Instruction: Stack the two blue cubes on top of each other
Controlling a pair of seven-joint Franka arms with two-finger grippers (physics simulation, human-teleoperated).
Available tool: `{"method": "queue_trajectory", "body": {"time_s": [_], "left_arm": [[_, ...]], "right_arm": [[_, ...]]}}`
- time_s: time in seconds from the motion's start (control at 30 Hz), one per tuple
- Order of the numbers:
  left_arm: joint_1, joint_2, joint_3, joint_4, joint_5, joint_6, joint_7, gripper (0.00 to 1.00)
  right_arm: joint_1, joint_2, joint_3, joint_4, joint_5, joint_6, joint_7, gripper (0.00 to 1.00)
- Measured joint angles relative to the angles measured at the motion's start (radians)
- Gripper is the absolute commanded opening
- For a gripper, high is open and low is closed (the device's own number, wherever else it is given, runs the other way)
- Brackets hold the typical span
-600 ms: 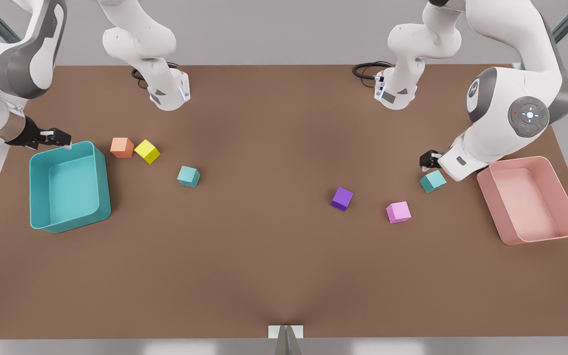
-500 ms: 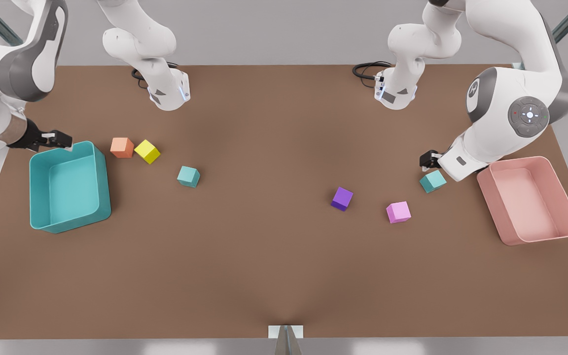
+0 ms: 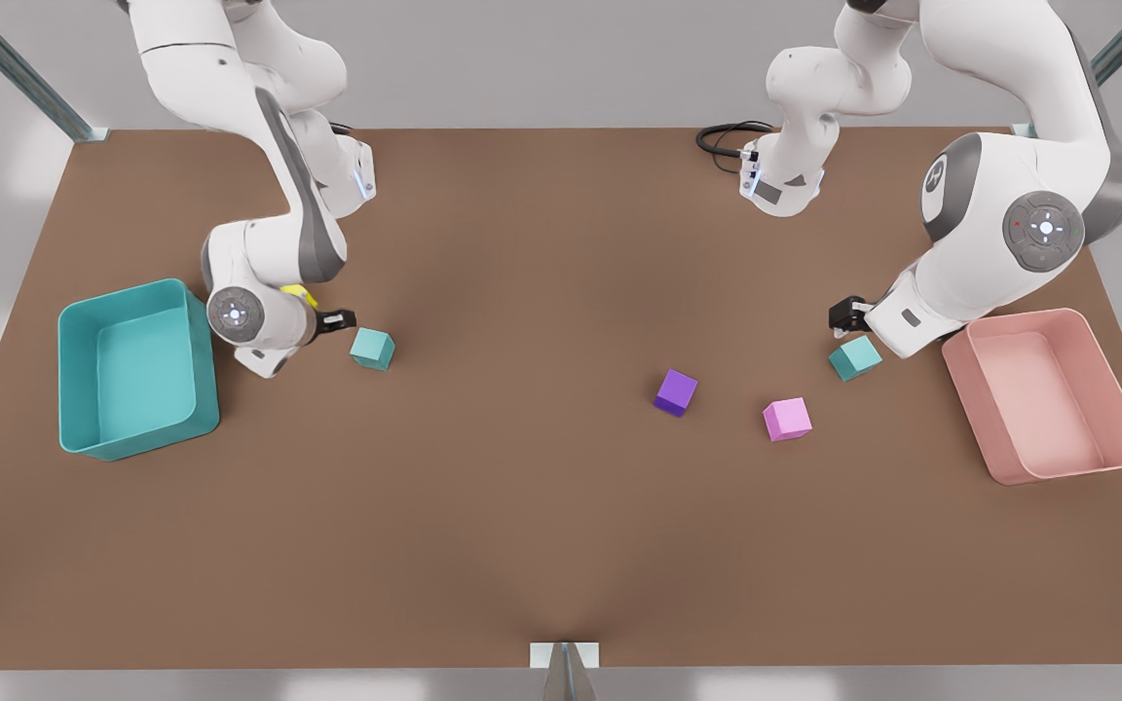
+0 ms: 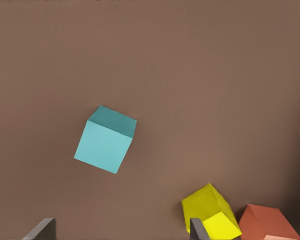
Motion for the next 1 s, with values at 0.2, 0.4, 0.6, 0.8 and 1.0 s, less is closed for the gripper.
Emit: {"method": "queue_trajectory", "body": {"time_s": [0.2,0.4,0.6,0.8,1.0], "left_arm": [[0.001,0.005,0.0,-0.003,0.0,-0.009,-0.001,1.0],[0.051,0.074,0.0,-0.002,0.003,-0.047,-0.002,1.0],[0.048,0.08,0.0,-0.001,0.005,-0.058,-0.003,1.0],[0.048,0.081,0.001,0.0,0.006,-0.061,-0.004,1.0],[0.044,0.146,0.0,-0.001,0.003,-0.037,-0.004,1.0]], "right_arm": [[-0.1,0.036,-0.003,-0.117,0.074,0.284,0.12,1.0],[-0.021,0.026,-0.003,-0.172,0.245,0.416,0.226,1.0],[0.066,0.002,-0.002,-0.272,0.346,0.54,0.328,1.0],[0.069,0.009,0.0,-0.302,0.364,0.604,0.401,1.0],[0.085,0.019,-0.001,-0.302,0.363,0.608,0.397,1.0]]}}
